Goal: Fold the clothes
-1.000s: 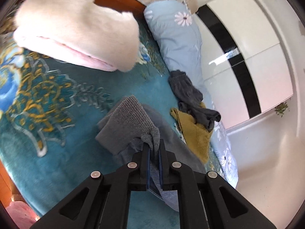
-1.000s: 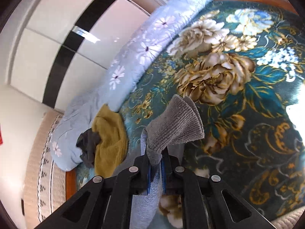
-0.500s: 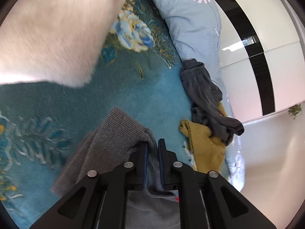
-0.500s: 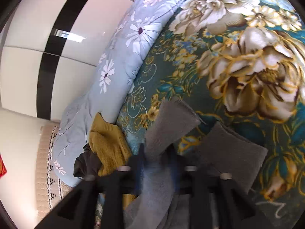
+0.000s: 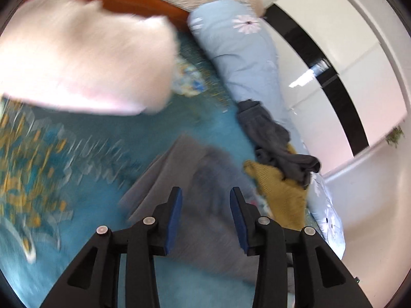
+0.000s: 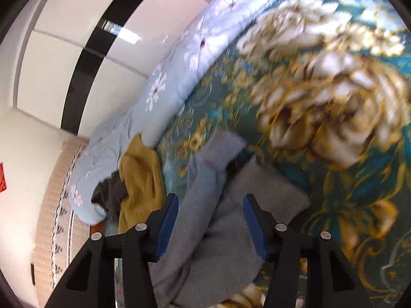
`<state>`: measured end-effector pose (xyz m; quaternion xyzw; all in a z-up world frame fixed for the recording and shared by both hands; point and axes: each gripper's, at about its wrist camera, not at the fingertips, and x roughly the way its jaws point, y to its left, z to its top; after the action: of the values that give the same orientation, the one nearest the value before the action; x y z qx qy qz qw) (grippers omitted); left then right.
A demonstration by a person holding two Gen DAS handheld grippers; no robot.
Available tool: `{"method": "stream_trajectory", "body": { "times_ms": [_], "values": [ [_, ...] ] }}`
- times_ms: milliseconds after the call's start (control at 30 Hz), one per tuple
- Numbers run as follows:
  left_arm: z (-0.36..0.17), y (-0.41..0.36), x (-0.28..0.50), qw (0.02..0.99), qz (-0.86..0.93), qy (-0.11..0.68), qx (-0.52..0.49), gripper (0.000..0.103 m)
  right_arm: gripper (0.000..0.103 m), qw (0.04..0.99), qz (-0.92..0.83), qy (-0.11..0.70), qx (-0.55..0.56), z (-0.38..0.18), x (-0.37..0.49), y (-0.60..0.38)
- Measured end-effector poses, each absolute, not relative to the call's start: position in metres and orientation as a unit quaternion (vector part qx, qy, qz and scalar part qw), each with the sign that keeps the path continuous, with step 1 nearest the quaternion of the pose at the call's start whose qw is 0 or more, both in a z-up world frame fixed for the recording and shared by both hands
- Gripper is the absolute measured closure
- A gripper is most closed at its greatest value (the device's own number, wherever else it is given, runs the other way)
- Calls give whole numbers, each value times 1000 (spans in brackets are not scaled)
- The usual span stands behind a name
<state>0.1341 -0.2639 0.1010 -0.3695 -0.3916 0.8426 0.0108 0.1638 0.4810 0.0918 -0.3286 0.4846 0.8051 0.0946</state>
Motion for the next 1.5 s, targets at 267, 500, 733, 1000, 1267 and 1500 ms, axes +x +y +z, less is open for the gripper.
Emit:
{"method": "stream_trajectory", "body": {
  "times_ms": [267,500,733,1000,1267,1500],
  "values": [
    [64,-253,161,18,831,-408,-379,64,57,93,809,451,-364,78,118,444],
    [57,-249,164,32,834,-407,-371,64,100,101,815,457,-342,88,120,440],
    [50,-252,162,27,834,-409,-369,64,101,109,882,366,-277,194,146,410],
    [42,-252,163,33,832,-414,-368,64,96,126,801,433,-394,87,62,437],
    [33,-253,163,42,829,-430,-355,64,67,96,844,418,-321,121,127,451],
    [27,-254,167,45,827,-433,-356,64,67,106,782,483,-379,70,173,446]
  ]
}}
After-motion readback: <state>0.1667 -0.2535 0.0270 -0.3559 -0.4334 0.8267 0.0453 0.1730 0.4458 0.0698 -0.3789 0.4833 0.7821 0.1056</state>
